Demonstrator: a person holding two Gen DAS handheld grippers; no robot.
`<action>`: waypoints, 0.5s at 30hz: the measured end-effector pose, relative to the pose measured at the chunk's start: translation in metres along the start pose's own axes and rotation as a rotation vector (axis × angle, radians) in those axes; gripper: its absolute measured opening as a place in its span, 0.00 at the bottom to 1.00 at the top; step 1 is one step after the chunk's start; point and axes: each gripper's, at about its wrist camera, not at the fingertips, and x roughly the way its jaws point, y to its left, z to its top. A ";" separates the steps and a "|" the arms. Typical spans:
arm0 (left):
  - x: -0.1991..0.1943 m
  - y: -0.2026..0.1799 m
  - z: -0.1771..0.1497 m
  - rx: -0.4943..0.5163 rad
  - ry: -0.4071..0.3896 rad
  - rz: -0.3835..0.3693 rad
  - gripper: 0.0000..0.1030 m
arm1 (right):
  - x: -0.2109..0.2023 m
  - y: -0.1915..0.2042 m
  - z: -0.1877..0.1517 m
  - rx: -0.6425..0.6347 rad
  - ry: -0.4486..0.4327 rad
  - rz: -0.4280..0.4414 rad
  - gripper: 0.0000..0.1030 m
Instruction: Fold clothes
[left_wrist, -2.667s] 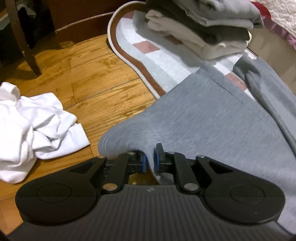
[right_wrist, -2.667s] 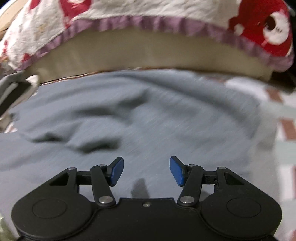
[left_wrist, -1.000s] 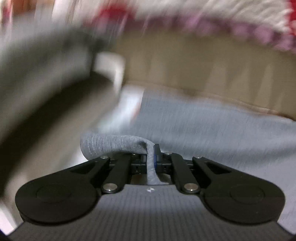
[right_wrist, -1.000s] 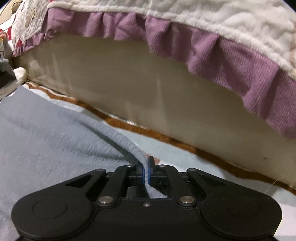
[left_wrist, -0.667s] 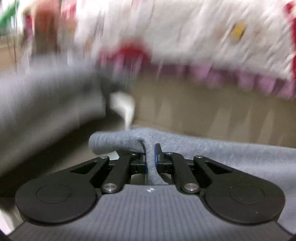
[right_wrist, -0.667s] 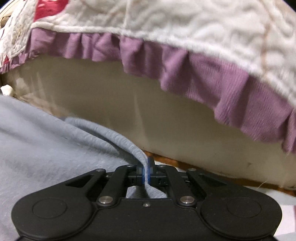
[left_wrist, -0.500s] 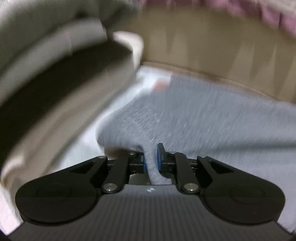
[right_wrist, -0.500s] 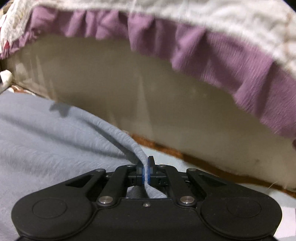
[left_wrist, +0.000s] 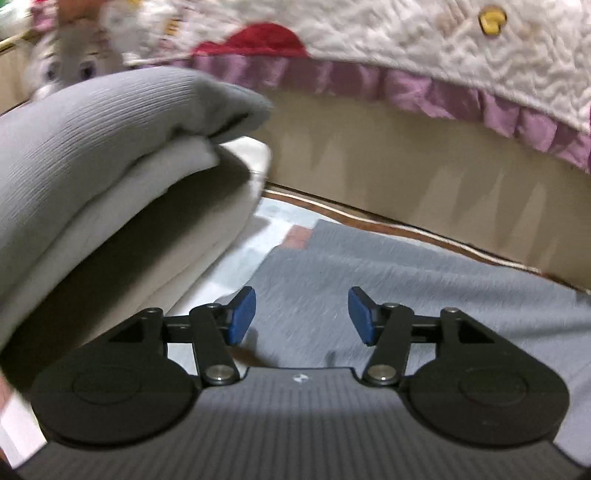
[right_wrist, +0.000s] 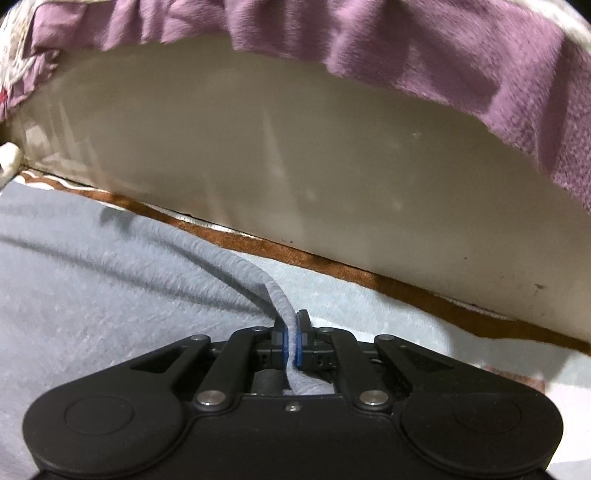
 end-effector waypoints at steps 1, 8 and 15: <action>0.010 -0.003 0.010 0.002 0.030 -0.010 0.55 | -0.002 -0.001 -0.001 0.004 0.005 0.003 0.05; 0.105 -0.037 0.058 -0.193 0.180 -0.111 0.55 | -0.002 0.004 0.004 0.019 0.030 0.009 0.07; 0.172 -0.079 0.073 -0.171 0.269 -0.035 0.58 | -0.001 0.011 0.002 0.017 0.025 0.001 0.07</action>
